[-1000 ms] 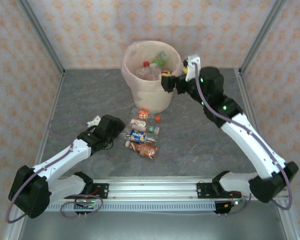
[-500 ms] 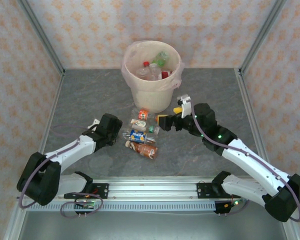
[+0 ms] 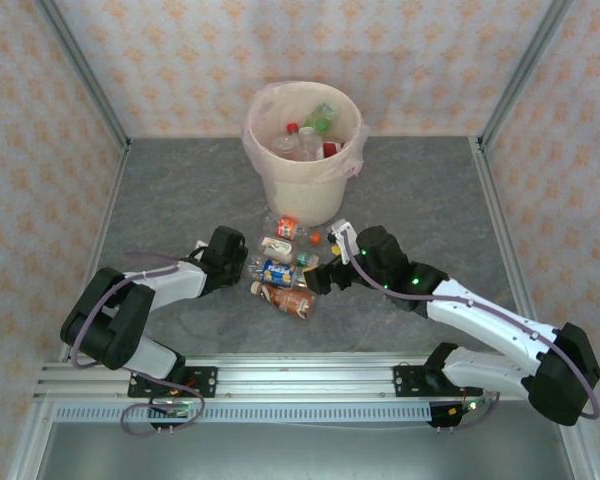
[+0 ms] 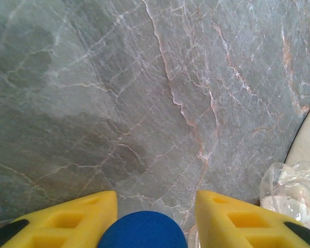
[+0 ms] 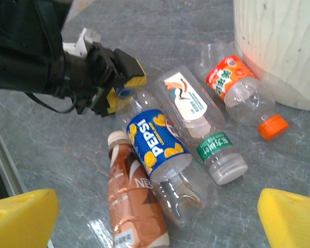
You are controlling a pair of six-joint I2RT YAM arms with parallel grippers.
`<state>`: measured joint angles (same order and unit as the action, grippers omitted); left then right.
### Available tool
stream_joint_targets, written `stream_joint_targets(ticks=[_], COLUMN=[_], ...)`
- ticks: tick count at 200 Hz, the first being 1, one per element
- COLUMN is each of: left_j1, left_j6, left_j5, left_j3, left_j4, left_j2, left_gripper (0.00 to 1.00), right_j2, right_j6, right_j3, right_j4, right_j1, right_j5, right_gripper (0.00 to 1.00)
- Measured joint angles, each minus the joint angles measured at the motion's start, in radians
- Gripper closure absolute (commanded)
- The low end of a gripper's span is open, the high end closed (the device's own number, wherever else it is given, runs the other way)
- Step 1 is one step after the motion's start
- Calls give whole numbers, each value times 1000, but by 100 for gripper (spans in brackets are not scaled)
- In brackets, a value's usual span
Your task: Put the plastic bottles in the bin
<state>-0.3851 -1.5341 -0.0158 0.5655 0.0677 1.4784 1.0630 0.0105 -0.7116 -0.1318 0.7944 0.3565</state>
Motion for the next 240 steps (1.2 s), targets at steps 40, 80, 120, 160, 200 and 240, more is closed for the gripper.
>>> stream_joint_targets(ticks=[40, 80, 120, 160, 200, 240], left_j1=[1, 1, 1, 1, 1, -20], left_j6=[3, 24, 70, 181, 362, 616], left_j5=[-6, 5, 33, 116, 212, 236], left_j3=[0, -4, -4, 41, 142, 374], left_j4=[57, 48, -5, -201, -344, -409], left_j2=[2, -97, -224, -420, -569, -552], left_gripper=[77, 96, 100, 100, 100, 100], right_j2=[1, 13, 67, 60, -18, -79], right_j6=[24, 43, 55, 8, 0, -37], right_j3=[71, 101, 104, 191, 189, 130], right_j4=[26, 80, 156, 307, 352, 343], right_j1=[24, 48, 142, 162, 148, 78], right_j5=[-10, -24, -63, -165, -244, -283], right_gripper=[1, 1, 1, 1, 1, 1])
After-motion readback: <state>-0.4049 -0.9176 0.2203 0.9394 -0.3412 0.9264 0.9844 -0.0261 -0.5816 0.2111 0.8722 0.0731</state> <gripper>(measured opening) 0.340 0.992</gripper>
